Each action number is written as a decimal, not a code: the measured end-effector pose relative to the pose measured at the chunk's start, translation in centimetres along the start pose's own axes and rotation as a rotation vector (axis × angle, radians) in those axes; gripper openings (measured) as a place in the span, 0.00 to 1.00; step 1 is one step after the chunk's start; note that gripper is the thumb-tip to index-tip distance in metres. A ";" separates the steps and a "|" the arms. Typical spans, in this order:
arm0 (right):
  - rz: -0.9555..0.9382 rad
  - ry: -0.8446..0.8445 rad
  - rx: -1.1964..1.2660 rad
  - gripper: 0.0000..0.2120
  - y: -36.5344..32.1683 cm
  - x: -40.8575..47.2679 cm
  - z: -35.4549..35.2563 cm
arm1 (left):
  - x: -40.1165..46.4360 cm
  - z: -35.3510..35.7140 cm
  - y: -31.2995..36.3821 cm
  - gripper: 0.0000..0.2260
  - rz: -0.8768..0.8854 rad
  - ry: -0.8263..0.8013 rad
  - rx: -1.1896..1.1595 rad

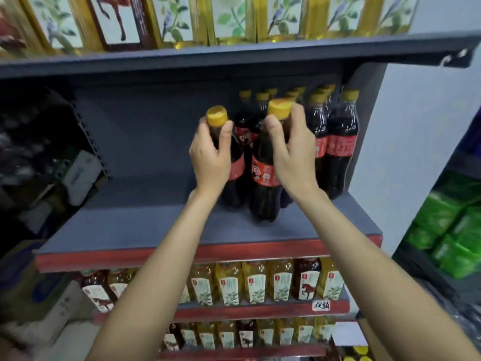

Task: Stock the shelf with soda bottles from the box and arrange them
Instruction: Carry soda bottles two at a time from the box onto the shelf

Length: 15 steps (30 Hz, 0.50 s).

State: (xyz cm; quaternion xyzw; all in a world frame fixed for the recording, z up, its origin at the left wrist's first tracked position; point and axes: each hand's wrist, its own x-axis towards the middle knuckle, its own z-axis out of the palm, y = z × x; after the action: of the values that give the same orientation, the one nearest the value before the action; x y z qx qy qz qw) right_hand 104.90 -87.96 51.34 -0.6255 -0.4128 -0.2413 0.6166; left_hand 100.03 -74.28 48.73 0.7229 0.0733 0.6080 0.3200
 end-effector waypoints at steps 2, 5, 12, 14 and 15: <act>0.035 -0.015 -0.017 0.12 1.0 1.0 1.6 | 1.7 1.3 -1.5 0.25 -0.064 -0.024 0.036; 0.047 -0.013 -0.024 0.17 2.4 2.1 3.8 | 3.7 2.8 -3.3 0.16 -0.174 -0.084 0.046; 0.160 -0.032 -0.046 0.16 5.4 4.9 7.7 | 7.0 5.0 -8.5 0.11 -0.248 -0.070 0.036; 0.137 -0.018 -0.061 0.17 6.0 5.4 8.5 | 7.9 5.4 -9.7 0.12 -0.268 -0.088 0.044; 0.126 -0.020 -0.065 0.18 6.2 5.5 8.8 | 8.2 5.6 -10.1 0.12 -0.285 -0.104 0.040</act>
State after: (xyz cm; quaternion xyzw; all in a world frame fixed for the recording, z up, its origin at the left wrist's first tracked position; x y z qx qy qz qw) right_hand 111.15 -77.56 51.18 -0.6724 -0.3705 -0.2090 0.6058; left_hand 110.12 -64.35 49.67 0.7419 0.1704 0.5165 0.3921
